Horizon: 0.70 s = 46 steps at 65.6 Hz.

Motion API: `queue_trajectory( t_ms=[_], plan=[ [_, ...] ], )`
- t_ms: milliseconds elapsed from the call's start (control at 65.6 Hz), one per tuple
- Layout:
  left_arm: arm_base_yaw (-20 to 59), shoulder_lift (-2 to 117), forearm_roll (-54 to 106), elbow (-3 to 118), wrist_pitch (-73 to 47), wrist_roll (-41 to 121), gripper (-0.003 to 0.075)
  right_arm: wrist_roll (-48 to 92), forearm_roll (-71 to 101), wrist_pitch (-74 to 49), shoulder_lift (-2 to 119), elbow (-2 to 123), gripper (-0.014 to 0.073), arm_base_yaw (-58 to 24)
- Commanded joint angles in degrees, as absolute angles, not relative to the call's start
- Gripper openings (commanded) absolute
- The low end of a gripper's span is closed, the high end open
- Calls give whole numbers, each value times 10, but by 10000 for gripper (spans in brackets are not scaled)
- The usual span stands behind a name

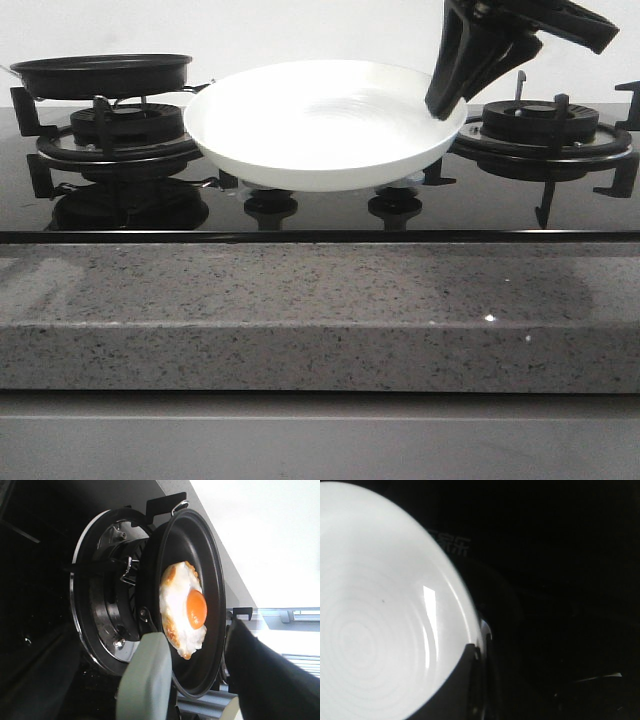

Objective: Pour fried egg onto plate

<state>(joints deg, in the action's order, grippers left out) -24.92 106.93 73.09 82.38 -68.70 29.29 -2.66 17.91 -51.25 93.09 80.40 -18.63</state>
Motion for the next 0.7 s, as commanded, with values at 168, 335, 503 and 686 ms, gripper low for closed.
queue_trajectory(
  t_ms=[168,335,503,686],
  plan=[
    [-242,1045,768,843,-736,294,487,-21,186,-491,907,818,-97,-188],
    [-241,1045,768,843,-736,294,399,-21,186,-491,907,818,-97,-188],
    [-241,1045,768,843,-736,294,303,-21,186,-491,907,818,-97,-188],
    [-241,1043,785,843,-736,294,188,-21,186,-491,907,818,-97,-188]
  ],
)
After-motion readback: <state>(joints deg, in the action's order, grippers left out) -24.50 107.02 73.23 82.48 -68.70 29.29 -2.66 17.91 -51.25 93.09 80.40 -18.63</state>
